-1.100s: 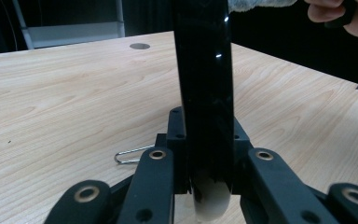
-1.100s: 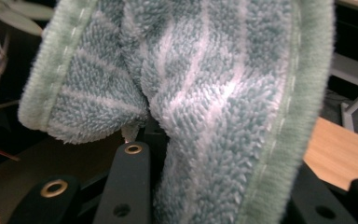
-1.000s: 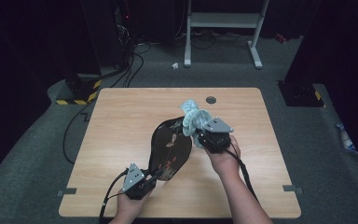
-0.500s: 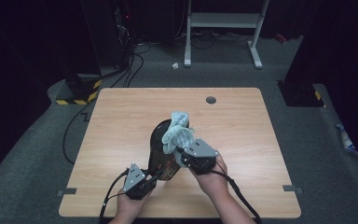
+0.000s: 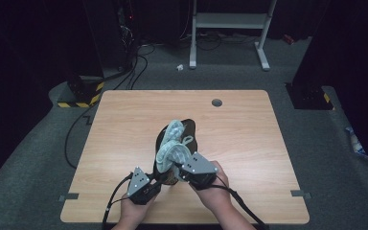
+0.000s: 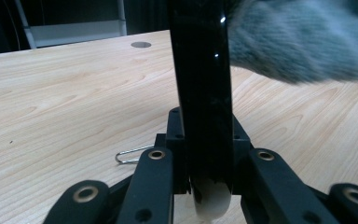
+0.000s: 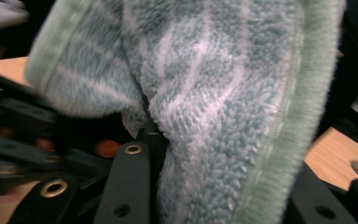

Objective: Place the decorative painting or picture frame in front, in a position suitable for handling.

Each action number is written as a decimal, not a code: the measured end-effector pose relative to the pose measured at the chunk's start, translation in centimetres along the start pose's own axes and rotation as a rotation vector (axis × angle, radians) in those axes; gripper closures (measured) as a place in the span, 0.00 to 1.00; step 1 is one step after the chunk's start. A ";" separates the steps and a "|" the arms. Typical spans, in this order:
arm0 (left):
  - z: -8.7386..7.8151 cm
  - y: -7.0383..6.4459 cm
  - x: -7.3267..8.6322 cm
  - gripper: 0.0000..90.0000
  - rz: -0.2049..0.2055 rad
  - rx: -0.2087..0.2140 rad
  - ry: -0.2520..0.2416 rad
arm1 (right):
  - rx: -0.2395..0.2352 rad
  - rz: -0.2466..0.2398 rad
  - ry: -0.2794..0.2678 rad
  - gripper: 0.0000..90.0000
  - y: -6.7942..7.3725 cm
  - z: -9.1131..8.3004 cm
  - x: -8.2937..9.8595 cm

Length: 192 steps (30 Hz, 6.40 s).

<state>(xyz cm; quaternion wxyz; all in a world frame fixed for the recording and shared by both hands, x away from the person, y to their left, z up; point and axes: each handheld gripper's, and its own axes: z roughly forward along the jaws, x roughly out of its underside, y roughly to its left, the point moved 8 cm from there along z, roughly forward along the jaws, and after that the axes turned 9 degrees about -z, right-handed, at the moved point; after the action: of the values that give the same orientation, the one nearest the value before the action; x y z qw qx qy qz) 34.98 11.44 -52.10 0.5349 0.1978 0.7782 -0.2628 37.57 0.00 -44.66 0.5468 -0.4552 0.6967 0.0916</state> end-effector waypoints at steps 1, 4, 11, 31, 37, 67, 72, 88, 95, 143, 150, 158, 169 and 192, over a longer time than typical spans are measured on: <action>0.0 0.0 0.0 0.87 0.001 0.001 0.000 | 0.013 0.008 0.012 0.74 -0.8 0.2 0.4; 0.0 0.0 0.0 0.87 0.002 0.001 0.000 | 0.049 0.037 0.047 0.74 -2.9 0.8 1.6; 0.0 0.0 0.0 0.87 0.004 0.001 -0.001 | 0.119 0.117 0.135 0.74 -7.3 2.0 4.6; 0.0 0.0 0.0 0.86 -0.001 -0.001 -0.001 | -0.004 -0.028 0.034 0.73 1.1 0.3 1.3; 0.1 0.0 0.0 0.87 0.001 -0.001 -0.002 | -0.006 -0.052 0.036 0.73 1.5 0.1 1.0; 0.1 -0.2 1.0 0.77 0.005 0.020 0.013 | 0.142 0.118 0.195 0.73 -6.8 2.1 6.9; -0.1 -0.2 1.5 0.82 0.006 0.018 0.008 | 0.142 0.119 0.196 0.73 -6.8 2.0 6.9; 0.0 0.0 1.5 0.85 -0.007 -0.002 0.006 | 0.025 -0.062 0.085 0.73 1.4 0.3 2.2; 0.0 0.0 1.5 0.85 -0.009 -0.001 0.007 | -0.004 -0.099 0.063 0.73 2.9 -0.1 0.8; 0.0 0.1 1.5 0.85 -0.002 0.003 0.014 | 0.004 -0.072 0.078 0.73 2.4 0.1 1.8; -0.1 0.1 1.5 0.85 0.002 0.004 0.017 | 0.053 0.048 0.138 0.73 -2.9 1.4 4.9; -0.1 0.1 1.6 0.85 -0.003 0.003 0.017 | 0.130 0.144 0.229 0.73 -8.1 2.9 8.2; -0.1 0.1 1.5 0.85 0.003 0.000 0.027 | 0.051 0.061 0.162 0.73 -1.9 1.9 6.9; -0.1 0.1 1.6 0.85 -0.008 0.005 0.024 | 0.092 0.146 0.270 0.73 -5.4 3.4 10.9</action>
<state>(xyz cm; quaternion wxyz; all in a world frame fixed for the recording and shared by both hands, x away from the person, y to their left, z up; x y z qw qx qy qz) 34.43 11.57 -53.56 0.5241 0.1993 0.7847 -0.2644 44.00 -6.74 -53.14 0.4604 -0.3860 0.7985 0.0368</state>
